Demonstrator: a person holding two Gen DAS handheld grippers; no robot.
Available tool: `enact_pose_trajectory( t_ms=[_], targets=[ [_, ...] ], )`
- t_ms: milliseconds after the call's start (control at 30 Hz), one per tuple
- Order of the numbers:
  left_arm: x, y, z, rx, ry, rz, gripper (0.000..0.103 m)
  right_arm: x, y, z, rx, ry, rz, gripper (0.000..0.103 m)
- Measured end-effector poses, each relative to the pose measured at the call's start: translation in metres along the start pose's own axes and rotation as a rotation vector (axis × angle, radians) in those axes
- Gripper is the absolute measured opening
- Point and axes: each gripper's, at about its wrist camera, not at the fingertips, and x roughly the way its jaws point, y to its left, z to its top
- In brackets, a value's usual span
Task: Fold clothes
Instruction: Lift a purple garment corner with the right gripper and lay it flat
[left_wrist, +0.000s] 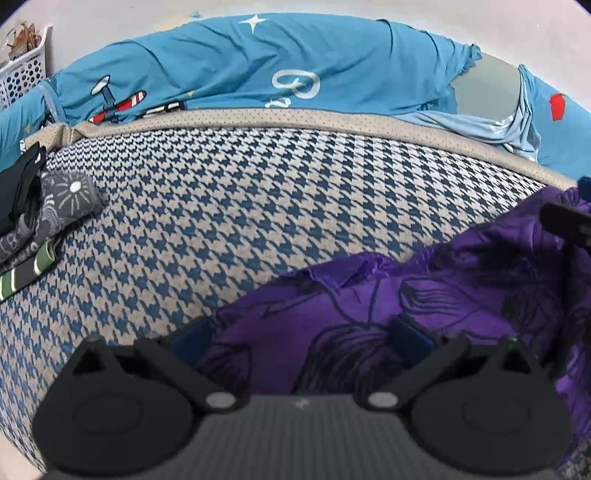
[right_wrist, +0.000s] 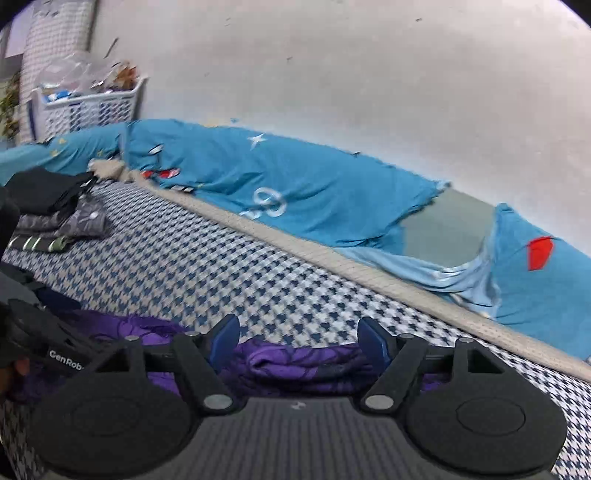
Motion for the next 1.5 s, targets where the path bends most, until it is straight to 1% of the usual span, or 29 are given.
enact_pose_trajectory(
  t_ms=[133, 200, 300, 433, 500, 533, 600, 667, 733, 900, 1067, 1167, 1333, 1400, 1500],
  targets=[
    [0.002, 0.007, -0.001, -0.029, 0.019, -0.023, 0.103, 0.021, 0.010, -0.009, -0.070, 0.069, 0.009, 0.074],
    [0.002, 0.008, -0.001, -0.031, 0.022, -0.027, 0.103, 0.026, 0.015, -0.015, -0.110, 0.088, -0.005, 0.074],
    [0.002, 0.009, -0.003, -0.030, 0.024, -0.026, 0.103, 0.033, 0.017, -0.020, -0.124, 0.090, -0.057, 0.074],
    [0.003, 0.008, -0.005, -0.017, 0.022, -0.019, 0.103, 0.042, 0.017, -0.024, -0.138, 0.111, -0.116, 0.070],
    [0.004, 0.008, -0.004, -0.018, 0.024, -0.018, 0.103, 0.044, 0.016, -0.024, -0.133, 0.116, -0.139, 0.052],
    [0.004, 0.008, -0.004, -0.019, 0.024, -0.018, 0.103, 0.044, 0.013, -0.024, -0.117, 0.119, -0.139, 0.048],
    [0.004, 0.007, -0.005, -0.018, 0.023, -0.015, 0.103, 0.045, 0.007, -0.023, -0.078, 0.121, -0.134, 0.026],
    [0.004, 0.006, -0.005, -0.016, 0.022, -0.010, 0.103, 0.044, 0.001, -0.022, -0.045, 0.110, -0.141, 0.018],
    [0.004, 0.005, -0.005, -0.014, 0.021, -0.008, 0.103, 0.039, -0.005, -0.021, -0.010, 0.087, -0.157, 0.015],
    [0.005, 0.006, -0.006, -0.017, 0.018, -0.011, 0.103, 0.012, -0.035, -0.009, 0.156, -0.010, -0.208, 0.015],
    [0.004, 0.005, -0.008, -0.016, 0.006, -0.010, 0.103, -0.025, -0.082, -0.006, 0.382, -0.102, -0.322, 0.015],
    [0.004, 0.004, -0.009, -0.008, -0.007, -0.009, 0.103, -0.052, -0.118, -0.011, 0.535, -0.151, -0.409, 0.015],
    [0.002, 0.002, -0.011, -0.010, -0.026, -0.003, 0.103, -0.095, -0.165, -0.036, 0.759, -0.176, -0.608, 0.015],
    [0.001, 0.002, -0.012, -0.012, -0.031, 0.000, 0.103, -0.108, -0.182, -0.052, 0.851, -0.154, -0.683, 0.015],
    [0.000, 0.001, -0.013, -0.014, -0.040, 0.004, 0.103, -0.121, -0.198, -0.072, 0.958, -0.115, -0.755, 0.015]
  ],
)
